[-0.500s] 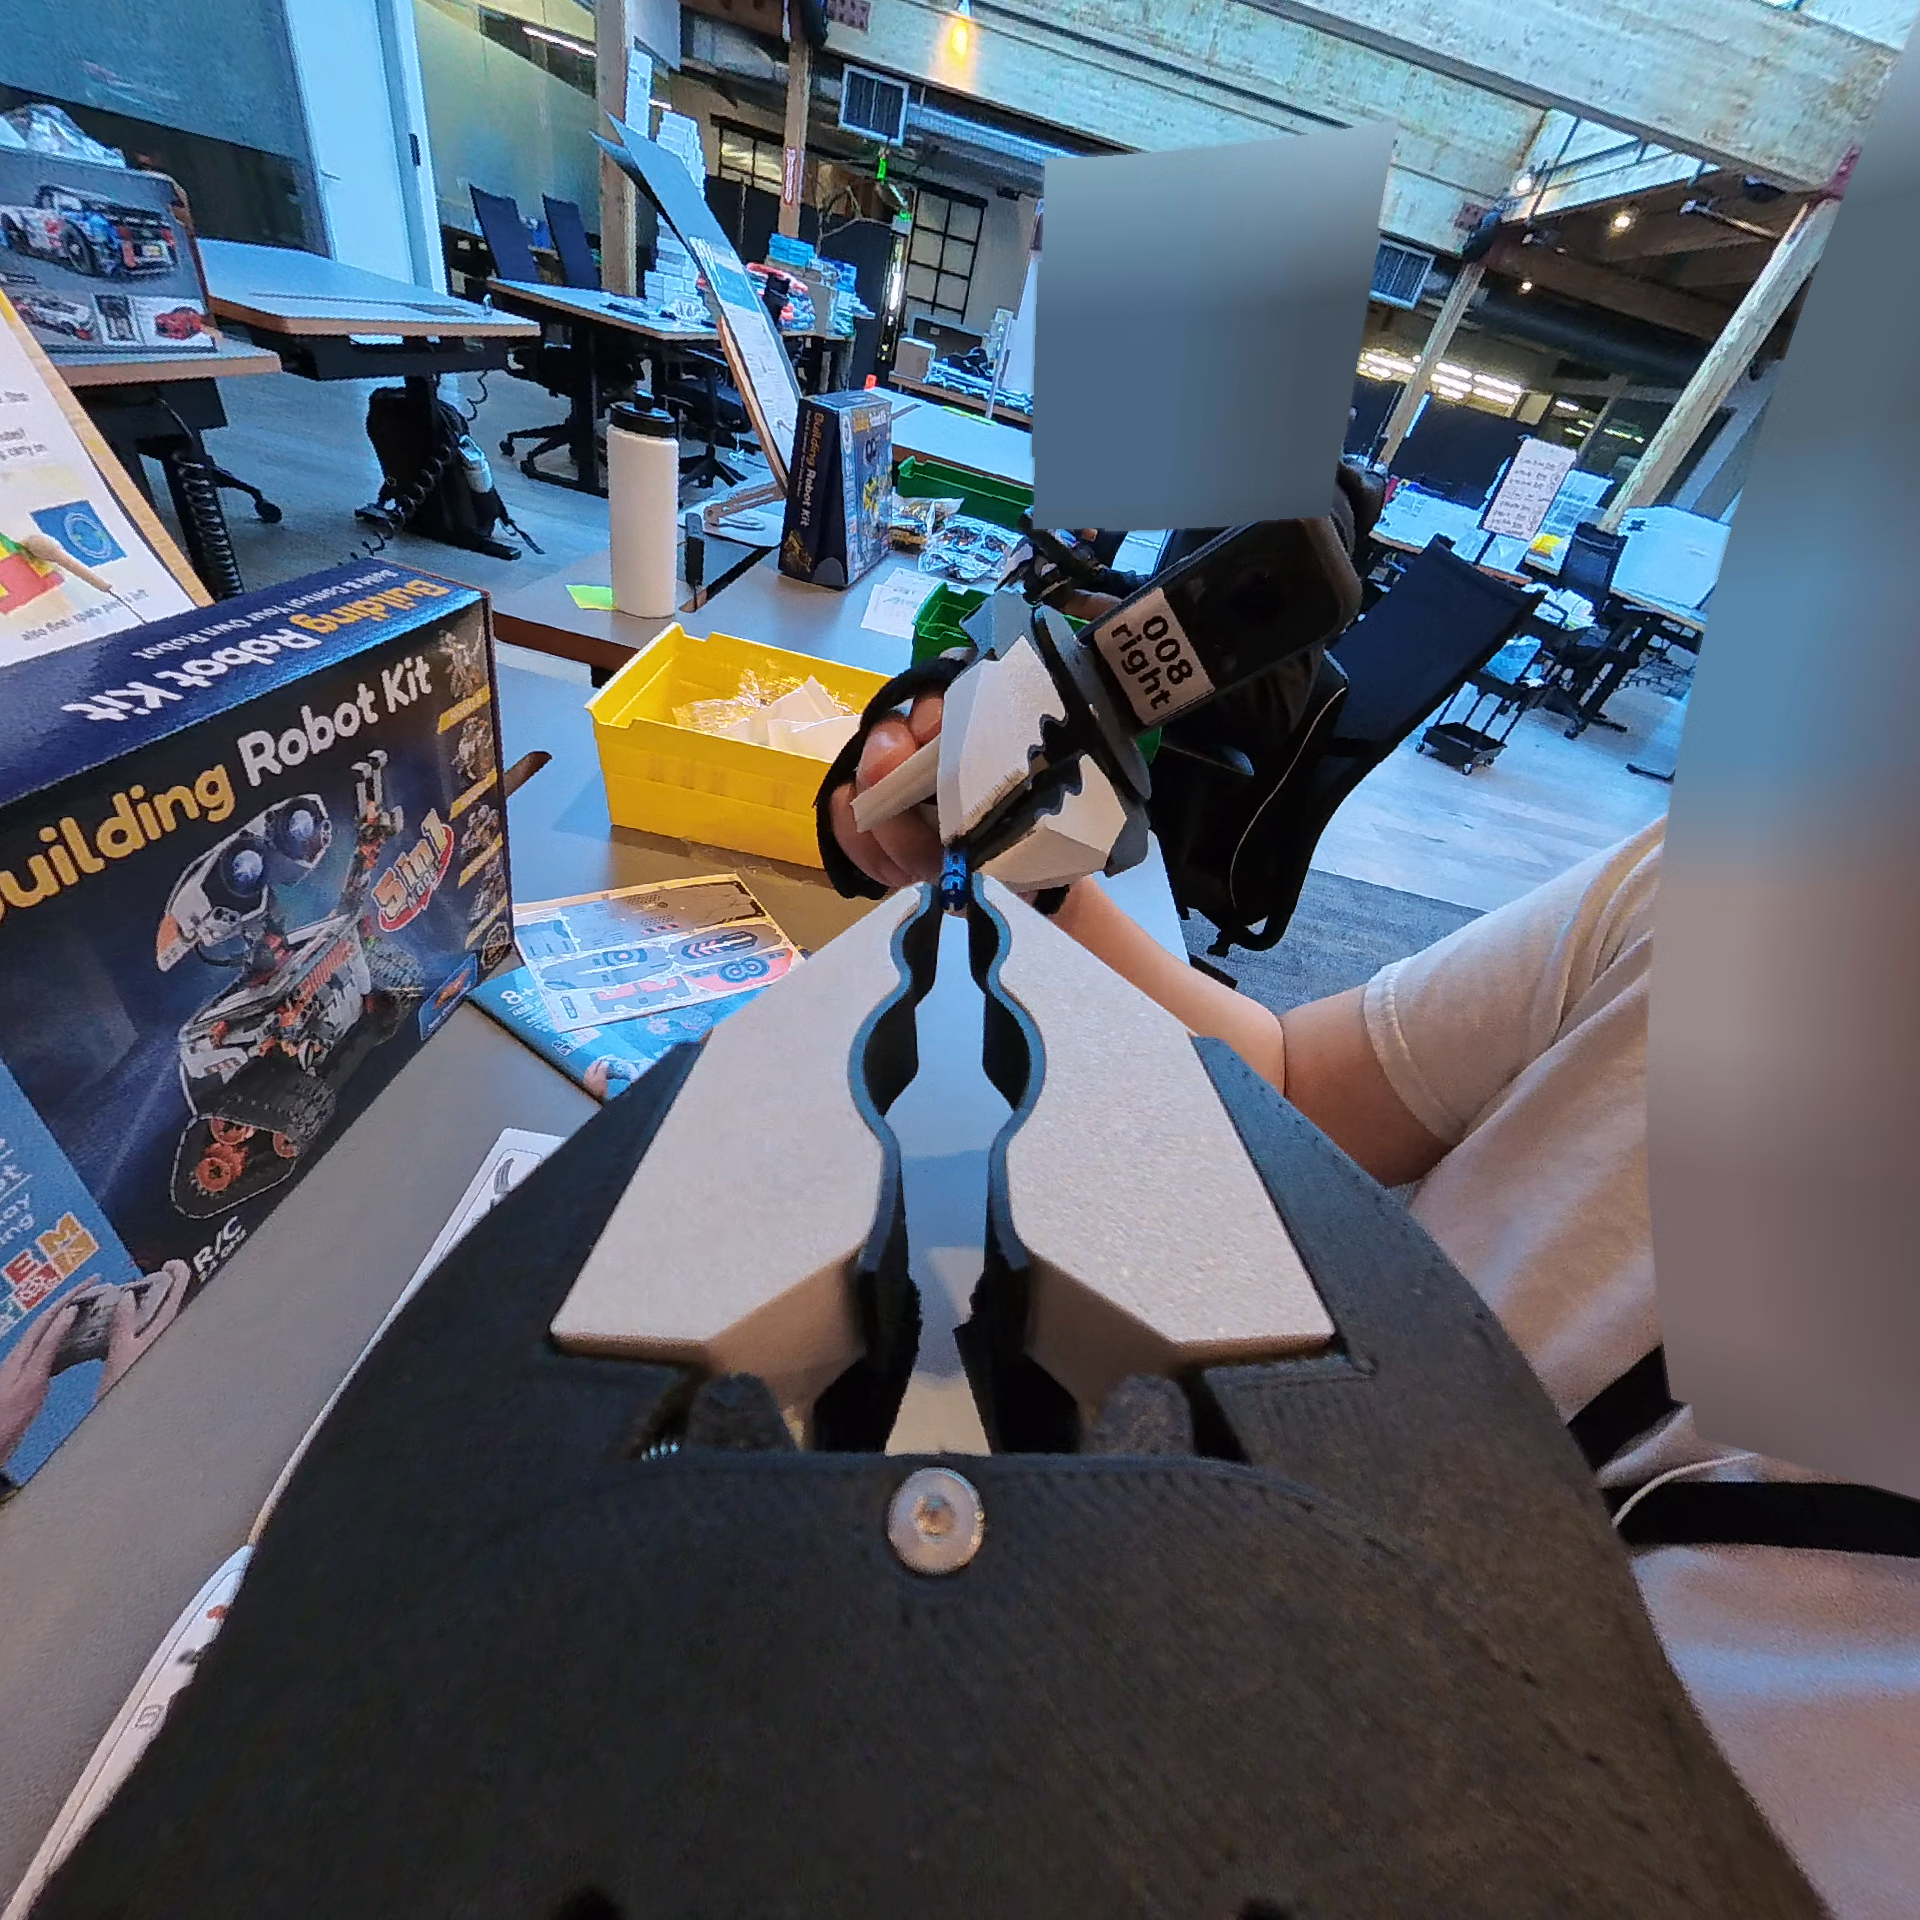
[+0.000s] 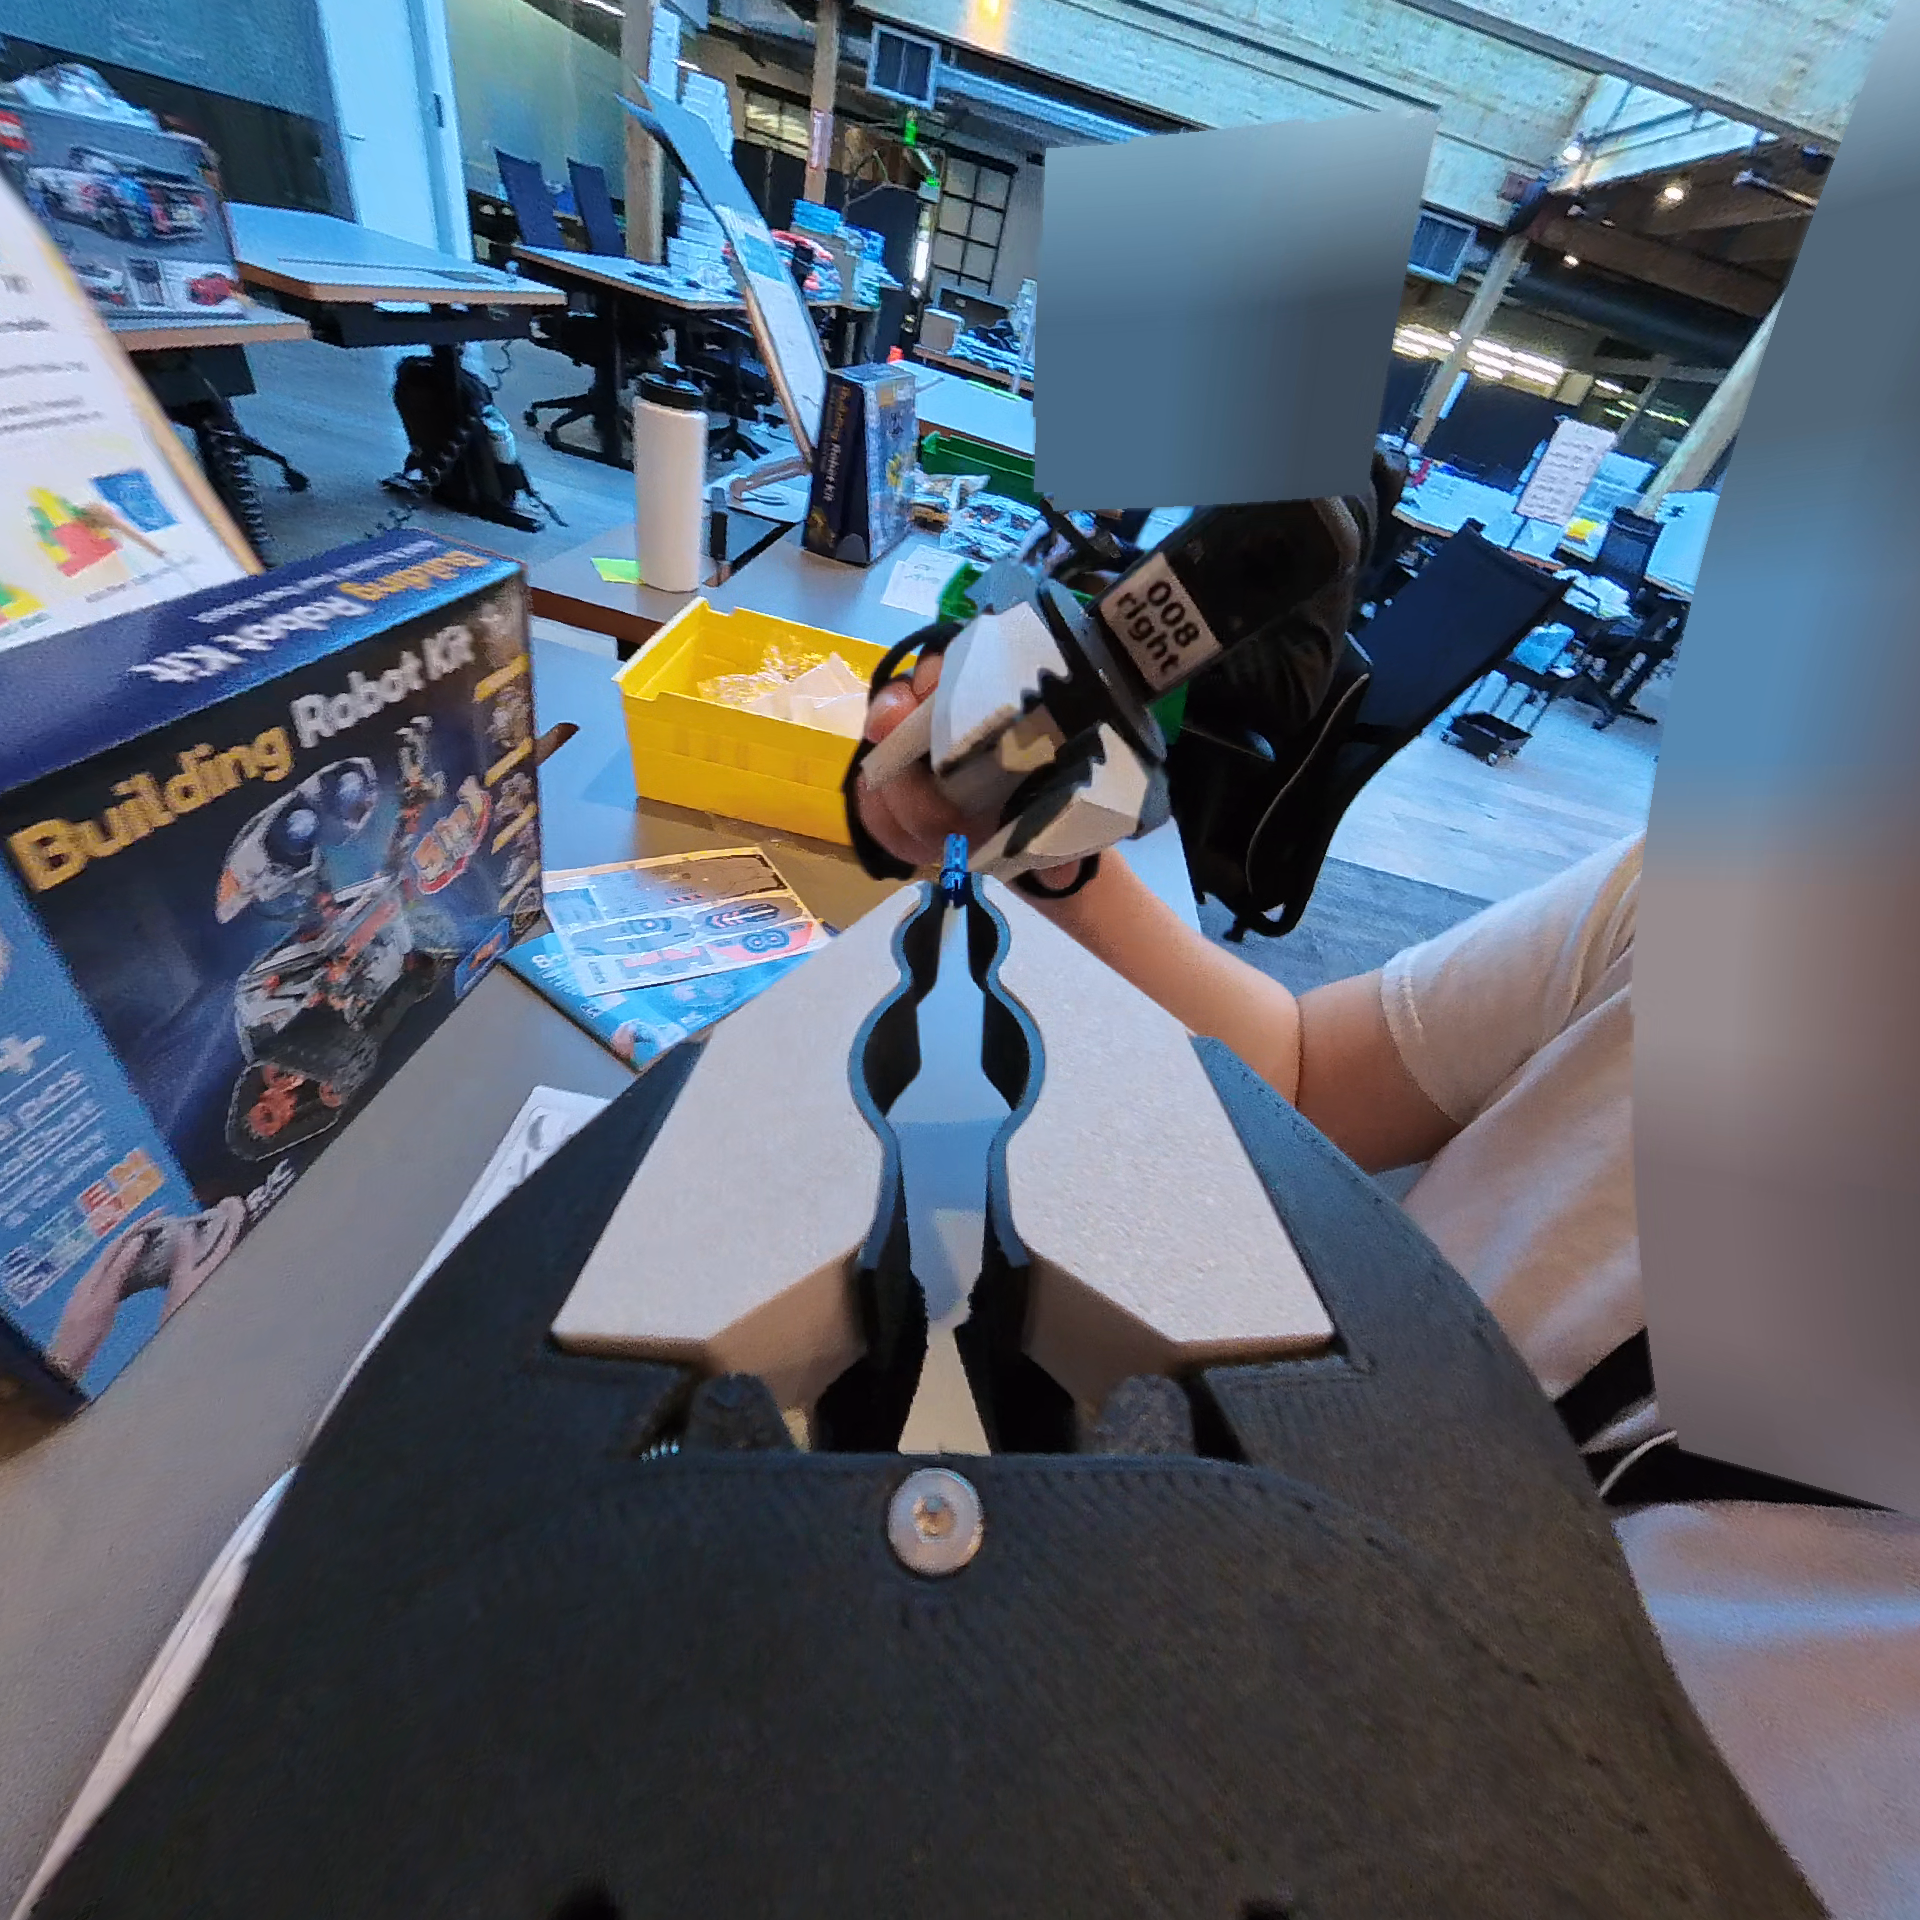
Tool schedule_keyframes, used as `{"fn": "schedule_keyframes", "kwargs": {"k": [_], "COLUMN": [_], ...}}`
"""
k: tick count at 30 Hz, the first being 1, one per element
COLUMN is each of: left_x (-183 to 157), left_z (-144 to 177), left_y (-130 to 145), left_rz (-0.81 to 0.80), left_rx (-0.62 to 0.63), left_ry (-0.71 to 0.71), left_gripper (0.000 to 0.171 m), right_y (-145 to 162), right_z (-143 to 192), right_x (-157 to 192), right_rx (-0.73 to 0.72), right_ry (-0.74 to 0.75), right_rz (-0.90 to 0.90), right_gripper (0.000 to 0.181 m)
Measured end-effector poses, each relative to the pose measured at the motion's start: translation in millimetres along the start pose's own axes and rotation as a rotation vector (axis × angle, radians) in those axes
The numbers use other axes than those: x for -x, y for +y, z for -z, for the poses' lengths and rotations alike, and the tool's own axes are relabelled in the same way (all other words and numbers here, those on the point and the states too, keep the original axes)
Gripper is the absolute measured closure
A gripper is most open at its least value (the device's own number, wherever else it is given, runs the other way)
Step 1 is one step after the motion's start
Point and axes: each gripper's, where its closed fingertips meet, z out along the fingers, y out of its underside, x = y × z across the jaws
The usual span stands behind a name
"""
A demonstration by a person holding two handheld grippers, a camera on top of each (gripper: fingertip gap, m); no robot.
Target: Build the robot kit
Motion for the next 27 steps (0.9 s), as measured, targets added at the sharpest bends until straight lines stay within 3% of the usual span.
{"fn": "schedule_keyframes", "kwargs": {"k": [2,4,8,11,16,27], "left_x": [6,14,21,21,18,19], "left_z": [17,38,70,85,97,88], "left_y": [-5,-10,-14,-15,-17,-12], "left_rz": [0.014,0.024,0.034,0.024,0.014,0.026], "left_rx": [-0.037,-0.075,-0.118,-0.133,-0.141,-0.104], "left_ry": [-0.031,-0.093,-0.18,-0.223,-0.245,-0.232], "left_gripper": [0.169,0.169,0.169,0.17,0.17,0.169], "right_y": [23,67,155,190,231,247], "right_z": [9,18,32,38,56,55], "right_x": [4,13,72,108,136,150], "right_rx": [0.133,0.36,0.844,1.041,1.258,1.252], "right_ry": [-0.085,-0.143,-0.378,-0.522,-0.602,-0.614], "right_rz": [-0.15,-0.245,-0.311,-0.262,-0.262,-0.244], "right_gripper": [0.16,0.16,0.166,0.17,0.167,0.168]}}
